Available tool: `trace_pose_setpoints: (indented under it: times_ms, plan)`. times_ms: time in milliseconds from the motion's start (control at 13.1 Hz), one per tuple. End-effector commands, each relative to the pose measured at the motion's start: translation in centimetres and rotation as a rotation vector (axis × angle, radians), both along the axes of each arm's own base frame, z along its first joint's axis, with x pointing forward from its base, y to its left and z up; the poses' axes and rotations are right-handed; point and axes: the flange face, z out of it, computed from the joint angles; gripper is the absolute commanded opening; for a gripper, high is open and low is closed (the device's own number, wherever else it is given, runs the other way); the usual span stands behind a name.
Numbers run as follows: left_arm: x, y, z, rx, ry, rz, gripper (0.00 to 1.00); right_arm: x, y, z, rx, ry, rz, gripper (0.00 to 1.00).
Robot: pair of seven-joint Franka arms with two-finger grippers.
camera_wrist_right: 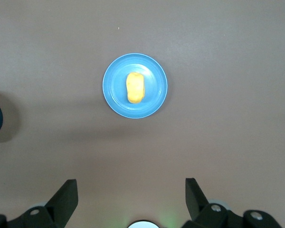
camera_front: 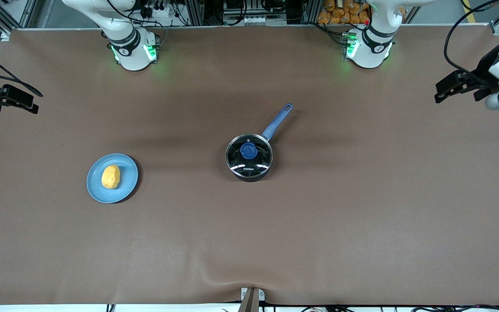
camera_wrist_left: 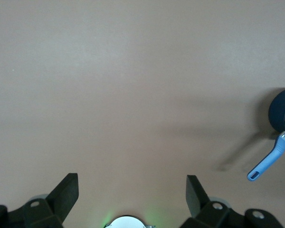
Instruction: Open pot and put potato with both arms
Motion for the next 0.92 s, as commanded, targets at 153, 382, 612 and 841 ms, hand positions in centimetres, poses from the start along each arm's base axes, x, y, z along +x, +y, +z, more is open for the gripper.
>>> trace_pose_setpoints:
  times_ms: [153, 382, 612, 841]
  plan:
    - [2.2, -5.2, -1.5, -0.026, 0.025, -0.091, 1.00, 0.0, -0.4, -1.3, 0.015, 0.008, 0.003, 1.00]
    - [2.7, -10.9, -4.1, -0.027, 0.036, -0.078, 1.00, 0.9, -0.3, -4.2, 0.013, -0.021, 0.004, 1.00]
    - [2.8, -18.2, -6.8, -0.038, 0.019, 0.021, 1.00, 1.4, 0.0, -7.1, 0.011, -0.041, 0.008, 1.00]
    - [2.6, -26.9, -11.7, -0.036, 0.023, 0.063, 1.00, 1.9, 0.1, -10.2, 0.023, -0.071, 0.000, 1.00]
